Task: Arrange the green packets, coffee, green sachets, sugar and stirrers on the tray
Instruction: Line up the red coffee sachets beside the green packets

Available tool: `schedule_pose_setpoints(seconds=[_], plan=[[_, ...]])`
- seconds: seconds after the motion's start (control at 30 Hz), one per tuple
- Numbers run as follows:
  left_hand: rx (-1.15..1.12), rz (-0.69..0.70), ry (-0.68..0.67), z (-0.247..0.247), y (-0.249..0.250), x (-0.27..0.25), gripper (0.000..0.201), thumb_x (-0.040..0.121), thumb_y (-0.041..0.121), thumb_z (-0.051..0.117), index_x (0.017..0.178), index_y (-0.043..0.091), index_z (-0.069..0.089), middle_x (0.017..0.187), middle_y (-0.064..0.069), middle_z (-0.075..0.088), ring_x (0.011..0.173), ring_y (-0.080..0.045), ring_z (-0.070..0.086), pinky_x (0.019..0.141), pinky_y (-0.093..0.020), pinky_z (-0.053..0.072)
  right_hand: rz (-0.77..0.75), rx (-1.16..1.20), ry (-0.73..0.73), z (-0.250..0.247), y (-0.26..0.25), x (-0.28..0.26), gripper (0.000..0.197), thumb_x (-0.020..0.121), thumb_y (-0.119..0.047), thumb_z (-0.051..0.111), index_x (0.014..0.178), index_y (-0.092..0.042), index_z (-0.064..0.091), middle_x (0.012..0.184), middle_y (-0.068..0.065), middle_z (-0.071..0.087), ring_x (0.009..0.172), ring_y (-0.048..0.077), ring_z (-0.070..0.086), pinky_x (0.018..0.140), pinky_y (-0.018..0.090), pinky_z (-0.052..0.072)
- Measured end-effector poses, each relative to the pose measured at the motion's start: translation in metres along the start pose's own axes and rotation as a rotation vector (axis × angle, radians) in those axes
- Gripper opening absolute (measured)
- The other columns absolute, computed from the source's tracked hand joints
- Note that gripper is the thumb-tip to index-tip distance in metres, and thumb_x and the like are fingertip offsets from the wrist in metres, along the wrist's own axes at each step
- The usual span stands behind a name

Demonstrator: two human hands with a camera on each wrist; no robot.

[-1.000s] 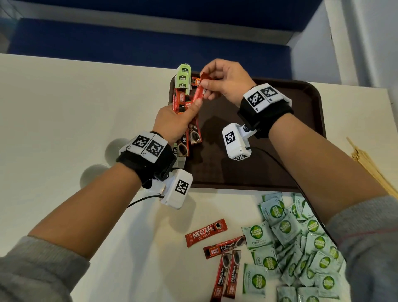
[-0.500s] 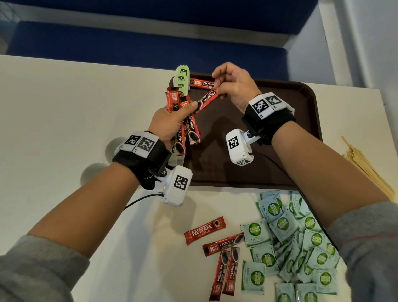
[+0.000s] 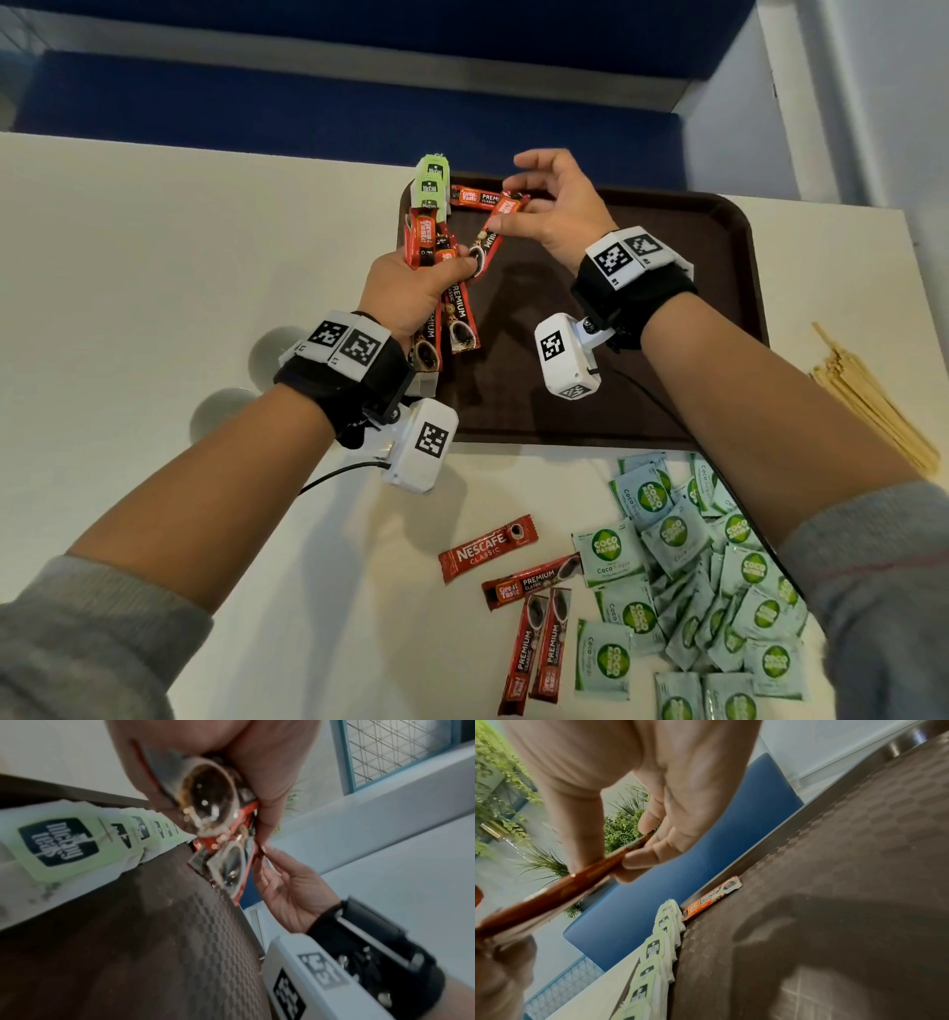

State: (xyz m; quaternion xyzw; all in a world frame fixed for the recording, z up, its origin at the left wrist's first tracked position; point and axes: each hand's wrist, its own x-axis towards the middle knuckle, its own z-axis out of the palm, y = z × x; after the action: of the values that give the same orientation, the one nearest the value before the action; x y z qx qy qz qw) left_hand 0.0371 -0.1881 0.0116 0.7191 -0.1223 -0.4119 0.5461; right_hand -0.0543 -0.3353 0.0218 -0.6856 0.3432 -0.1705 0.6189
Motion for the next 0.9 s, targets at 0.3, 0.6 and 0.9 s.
schedule_pose_setpoints(seconds=[0.3,0.6,0.9], plan=[[-0.026,0.018,-0.002,-0.001,0.000,0.000,0.003,0.083,0.014,0.069,0.085,0.015,0.068,0.078,-0.003,0.073,0.077,-0.014,0.072,0.089,-0.039,0.055,-0.039,-0.042,-0.029,0.004,-0.005,0.002,0.037,0.075,-0.003,0.074,0.101,-0.018,0.052,0.088,-0.002,0.069,0.085,0.008,0.068,0.082,0.022,0.053],[0.014,0.165,0.039,-0.006,0.011,-0.001,0.005,0.088,0.027,0.066,0.093,0.025,0.067,0.078,0.007,0.070,0.069,-0.002,0.068,0.077,-0.024,0.056,-0.110,-0.560,-0.330,0.001,-0.005,-0.004,0.018,0.091,-0.025,0.060,0.107,-0.023,0.067,0.096,-0.009,0.065,0.090,0.001,0.058,0.084,0.011,0.041],[0.112,0.103,0.074,-0.002,0.001,0.001,0.005,0.088,0.027,0.066,0.085,0.024,0.065,0.073,0.005,0.069,0.072,-0.008,0.069,0.085,-0.035,0.057,-0.016,-0.575,-0.368,-0.003,0.000,-0.005,0.021,0.084,-0.027,0.067,0.105,-0.023,0.069,0.083,-0.015,0.062,0.072,-0.004,0.054,0.068,0.009,0.039]])
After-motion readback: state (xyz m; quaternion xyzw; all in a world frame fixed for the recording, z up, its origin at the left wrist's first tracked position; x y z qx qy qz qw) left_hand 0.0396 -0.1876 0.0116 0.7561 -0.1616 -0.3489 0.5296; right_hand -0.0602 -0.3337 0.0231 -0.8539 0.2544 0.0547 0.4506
